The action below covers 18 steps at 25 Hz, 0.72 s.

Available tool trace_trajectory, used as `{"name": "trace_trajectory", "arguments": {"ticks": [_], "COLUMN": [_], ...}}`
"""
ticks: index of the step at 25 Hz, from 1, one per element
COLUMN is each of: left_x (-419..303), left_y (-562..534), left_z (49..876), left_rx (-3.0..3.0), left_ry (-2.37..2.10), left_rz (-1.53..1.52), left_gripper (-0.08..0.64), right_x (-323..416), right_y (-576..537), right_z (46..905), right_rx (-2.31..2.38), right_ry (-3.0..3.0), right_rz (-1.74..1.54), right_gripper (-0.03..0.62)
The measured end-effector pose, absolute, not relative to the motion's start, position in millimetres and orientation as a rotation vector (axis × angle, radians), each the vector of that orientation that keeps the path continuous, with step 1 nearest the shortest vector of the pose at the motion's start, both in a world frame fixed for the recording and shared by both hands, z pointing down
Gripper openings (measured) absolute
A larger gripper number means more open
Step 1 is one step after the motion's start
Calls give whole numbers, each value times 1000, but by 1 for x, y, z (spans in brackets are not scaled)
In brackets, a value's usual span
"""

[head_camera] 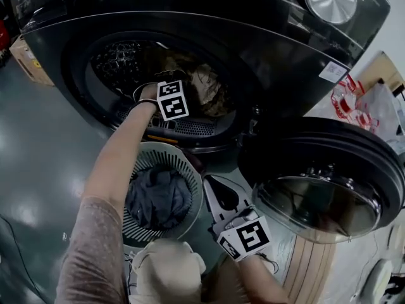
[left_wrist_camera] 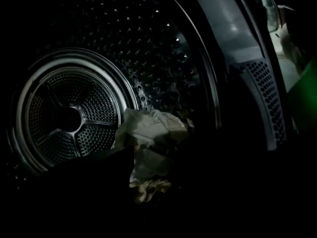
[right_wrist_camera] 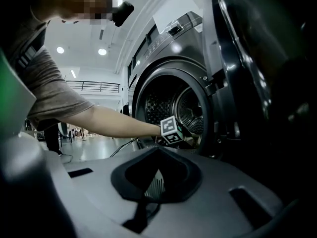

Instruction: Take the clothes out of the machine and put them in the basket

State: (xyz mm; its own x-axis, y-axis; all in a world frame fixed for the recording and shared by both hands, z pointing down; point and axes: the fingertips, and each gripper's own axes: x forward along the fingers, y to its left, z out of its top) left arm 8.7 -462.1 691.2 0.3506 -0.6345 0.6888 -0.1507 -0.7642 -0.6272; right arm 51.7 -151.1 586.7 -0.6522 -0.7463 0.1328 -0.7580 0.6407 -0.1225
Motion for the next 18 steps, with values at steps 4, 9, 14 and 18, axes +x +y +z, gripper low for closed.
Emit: {"name": "trace_trajectory", "arguments": {"ticks": [4, 9, 14, 18], "left_x": [3, -1, 1, -1], "left_y": [-481, -491, -490, -479], "left_z": [714, 732, 725, 701], "left_rx": [-2134, -2108, -2060, -2133], "left_ry": [659, 632, 648, 731], "left_rz": [-1494, -1570, -1536, -1452], "left_gripper": [301, 253, 55, 40], "right_x": [51, 50, 52, 57], "right_y": [-156, -162, -167, -171], "right_z": [592, 592, 596, 600], "right_rx": [1280, 1300, 1314, 1340], "right_ry": [-2759, -2740, -2725, -2719], "right_rz": [250, 221, 217, 247], "right_gripper": [-3, -3, -3, -3]}}
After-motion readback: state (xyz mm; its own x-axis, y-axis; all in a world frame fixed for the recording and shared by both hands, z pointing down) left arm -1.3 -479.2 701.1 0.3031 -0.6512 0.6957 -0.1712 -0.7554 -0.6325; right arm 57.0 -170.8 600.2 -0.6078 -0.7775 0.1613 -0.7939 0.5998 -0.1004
